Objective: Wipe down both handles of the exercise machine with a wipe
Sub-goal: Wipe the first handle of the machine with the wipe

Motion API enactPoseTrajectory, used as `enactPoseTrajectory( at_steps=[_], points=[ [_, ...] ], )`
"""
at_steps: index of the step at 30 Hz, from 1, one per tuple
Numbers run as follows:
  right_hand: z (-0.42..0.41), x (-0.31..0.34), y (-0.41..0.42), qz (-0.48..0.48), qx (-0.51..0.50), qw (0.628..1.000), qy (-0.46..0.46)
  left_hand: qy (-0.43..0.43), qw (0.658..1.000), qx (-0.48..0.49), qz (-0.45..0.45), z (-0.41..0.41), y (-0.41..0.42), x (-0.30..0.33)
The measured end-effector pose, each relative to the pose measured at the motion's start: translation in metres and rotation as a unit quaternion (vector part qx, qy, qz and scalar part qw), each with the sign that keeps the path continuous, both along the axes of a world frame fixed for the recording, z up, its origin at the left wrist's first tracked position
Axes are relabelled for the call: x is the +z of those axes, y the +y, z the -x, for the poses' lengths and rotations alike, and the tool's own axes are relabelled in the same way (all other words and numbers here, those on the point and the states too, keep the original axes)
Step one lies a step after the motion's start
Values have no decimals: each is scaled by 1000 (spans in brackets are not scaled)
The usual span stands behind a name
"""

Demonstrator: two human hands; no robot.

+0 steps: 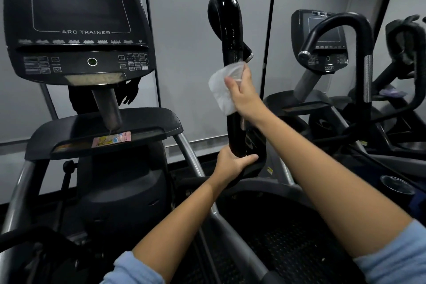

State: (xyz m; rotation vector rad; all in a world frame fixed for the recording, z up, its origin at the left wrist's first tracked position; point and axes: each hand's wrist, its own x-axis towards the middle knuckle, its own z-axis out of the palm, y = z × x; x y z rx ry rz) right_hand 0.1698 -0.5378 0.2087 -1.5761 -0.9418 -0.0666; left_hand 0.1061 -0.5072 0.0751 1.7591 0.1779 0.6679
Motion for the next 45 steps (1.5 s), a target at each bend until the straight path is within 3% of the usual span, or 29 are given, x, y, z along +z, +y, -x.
enactPoseTrajectory(
  at_steps=[5,13,22,25,32,36,41,45],
  points=[
    [19,-77,-31,25,44,998,35,-36,999,8,22,4,-5,6],
    [10,-14,-8,-47,19,998,37,-11,1000,21,2,4,-5,4],
    [22,-104,-36,43,15,998,53,-2,997,79,5,-2,-9,8],
    [22,-98,-34,37,7,998,51,26,997,48,-46,3,-8,8],
    [9,-21,-11,-25,24,998,53,62,998,8,-5,8,-1,2],
    [-2,4,-3,-4,0,1000,21,32,997,-50,54,14,-5,16],
    [21,-56,-25,42,-10,999,-20,-16,979,-84,187,19,32,60],
    [33,-72,-29,55,-7,995,-87,-102,989,51,92,13,64,122]
  ],
)
